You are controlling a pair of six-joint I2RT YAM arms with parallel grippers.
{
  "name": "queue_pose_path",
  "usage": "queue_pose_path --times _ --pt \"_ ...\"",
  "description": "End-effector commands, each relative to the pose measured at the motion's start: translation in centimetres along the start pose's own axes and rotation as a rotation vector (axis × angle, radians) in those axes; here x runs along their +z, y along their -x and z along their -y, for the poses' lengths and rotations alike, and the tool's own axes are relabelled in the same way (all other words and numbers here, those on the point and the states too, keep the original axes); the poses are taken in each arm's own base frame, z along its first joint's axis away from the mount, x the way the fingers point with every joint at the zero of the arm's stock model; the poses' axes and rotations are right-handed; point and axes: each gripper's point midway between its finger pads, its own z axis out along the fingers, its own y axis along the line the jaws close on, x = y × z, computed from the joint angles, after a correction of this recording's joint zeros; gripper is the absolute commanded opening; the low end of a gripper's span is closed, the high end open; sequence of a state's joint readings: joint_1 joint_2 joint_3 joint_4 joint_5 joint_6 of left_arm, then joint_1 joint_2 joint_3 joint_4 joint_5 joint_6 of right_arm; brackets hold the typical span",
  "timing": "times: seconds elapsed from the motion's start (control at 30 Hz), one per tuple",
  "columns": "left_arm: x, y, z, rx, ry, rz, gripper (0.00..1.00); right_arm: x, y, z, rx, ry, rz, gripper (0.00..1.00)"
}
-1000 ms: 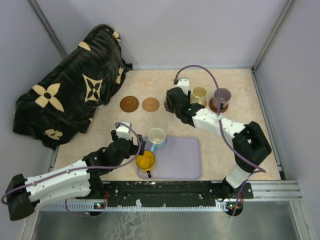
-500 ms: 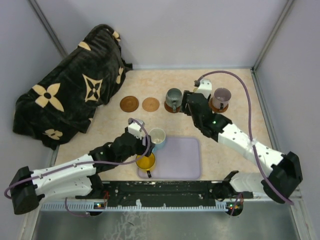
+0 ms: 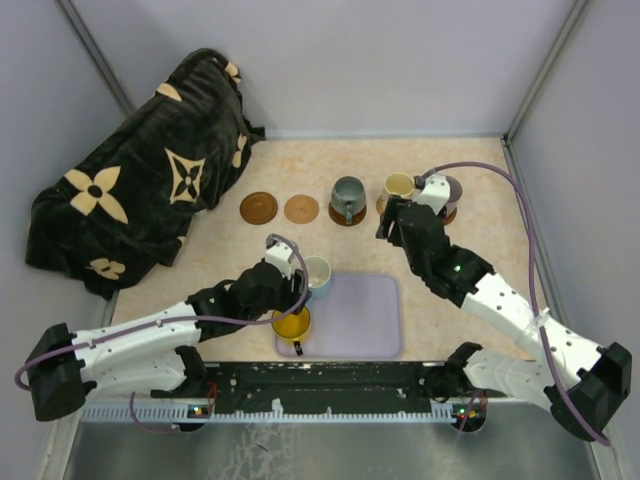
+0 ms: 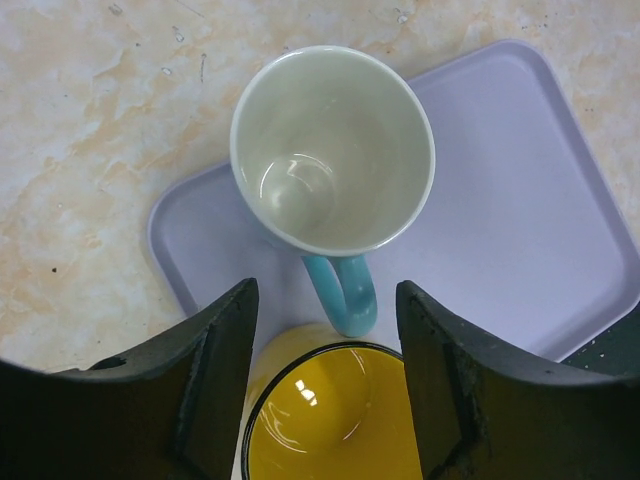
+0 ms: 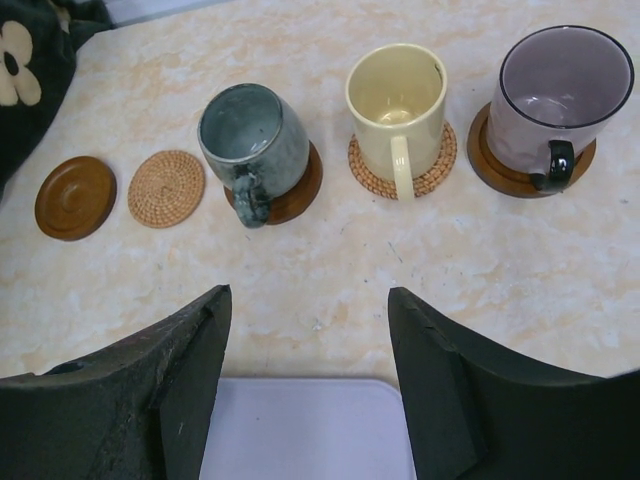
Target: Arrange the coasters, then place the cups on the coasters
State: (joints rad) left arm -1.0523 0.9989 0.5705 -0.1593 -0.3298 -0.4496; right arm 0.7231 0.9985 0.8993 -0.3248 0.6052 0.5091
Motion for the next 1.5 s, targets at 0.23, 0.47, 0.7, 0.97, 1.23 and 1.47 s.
queue_pose_path --times 0.23,0.47,0.7,0.97,1.23,1.47 --pt "1.3 0.0 1.5 -0.031 0.006 -0.054 0.63 -1.4 -0.1 0.8 0.039 0.017 0.022 0.65" --pt "1.9 -1.1 0.8 -0.051 0.078 -0.112 0.59 -1.7 -0.5 0.9 0.047 0.027 0.014 0.65" --pt "2.4 -1.1 0.7 -0.064 0.106 -0.118 0.61 -1.6 -0.9 0.8 0.048 0.037 0.006 0.65" --pt "3.0 -0.9 0.6 -0.052 0.127 -0.122 0.56 -1.5 -1.2 0.8 0.046 0.041 0.0 0.66" --pt "3.2 -1.5 0.7 -0.031 0.126 -0.153 0.06 -1.5 -1.3 0.6 0.051 0.05 -0.001 0.66" --pt "3.2 -0.9 0.3 -0.031 0.161 -0.131 0.0 -1.5 -1.7 0.6 0.051 0.055 -0.011 0.67"
